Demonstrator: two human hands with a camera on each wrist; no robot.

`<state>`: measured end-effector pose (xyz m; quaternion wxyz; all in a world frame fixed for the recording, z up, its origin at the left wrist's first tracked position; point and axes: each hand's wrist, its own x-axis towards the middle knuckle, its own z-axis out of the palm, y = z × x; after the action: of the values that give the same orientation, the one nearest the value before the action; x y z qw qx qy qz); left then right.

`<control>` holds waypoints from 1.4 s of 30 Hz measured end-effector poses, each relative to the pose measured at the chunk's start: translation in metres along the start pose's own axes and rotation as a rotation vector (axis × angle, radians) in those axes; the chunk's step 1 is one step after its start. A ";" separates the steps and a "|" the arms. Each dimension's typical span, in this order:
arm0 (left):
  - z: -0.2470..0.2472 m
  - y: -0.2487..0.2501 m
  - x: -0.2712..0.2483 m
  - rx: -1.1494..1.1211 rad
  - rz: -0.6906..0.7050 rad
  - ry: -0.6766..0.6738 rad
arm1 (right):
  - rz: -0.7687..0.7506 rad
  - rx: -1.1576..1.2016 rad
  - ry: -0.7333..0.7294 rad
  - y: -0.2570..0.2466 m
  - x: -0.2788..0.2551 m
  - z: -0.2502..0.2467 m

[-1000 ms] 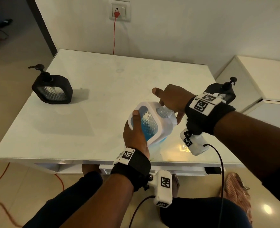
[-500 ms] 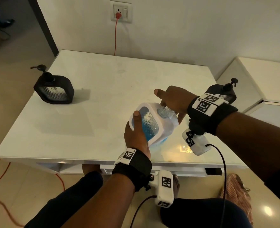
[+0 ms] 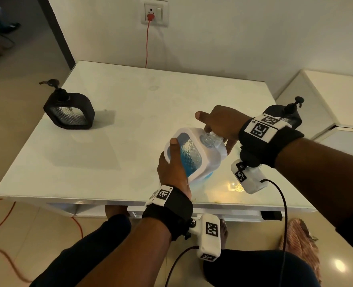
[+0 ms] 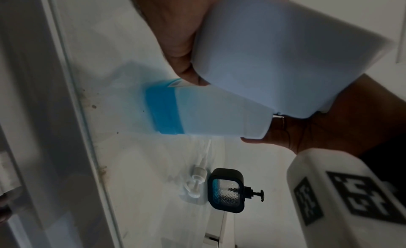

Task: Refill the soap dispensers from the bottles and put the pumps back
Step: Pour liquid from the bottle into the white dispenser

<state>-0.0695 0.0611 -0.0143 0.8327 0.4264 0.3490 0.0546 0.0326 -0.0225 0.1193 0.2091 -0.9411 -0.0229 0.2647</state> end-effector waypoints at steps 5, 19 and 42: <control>0.001 0.003 -0.003 -0.013 -0.018 -0.008 | -0.027 0.001 0.040 0.003 0.003 0.004; 0.002 0.003 -0.002 0.012 -0.006 0.014 | -0.018 -0.039 0.107 0.005 0.003 0.006; 0.002 0.002 -0.002 0.000 0.001 0.000 | -0.050 0.004 0.039 0.005 0.005 -0.001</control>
<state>-0.0693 0.0602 -0.0109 0.8327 0.4264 0.3491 0.0552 0.0372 -0.0264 0.1160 0.2182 -0.9447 -0.0417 0.2413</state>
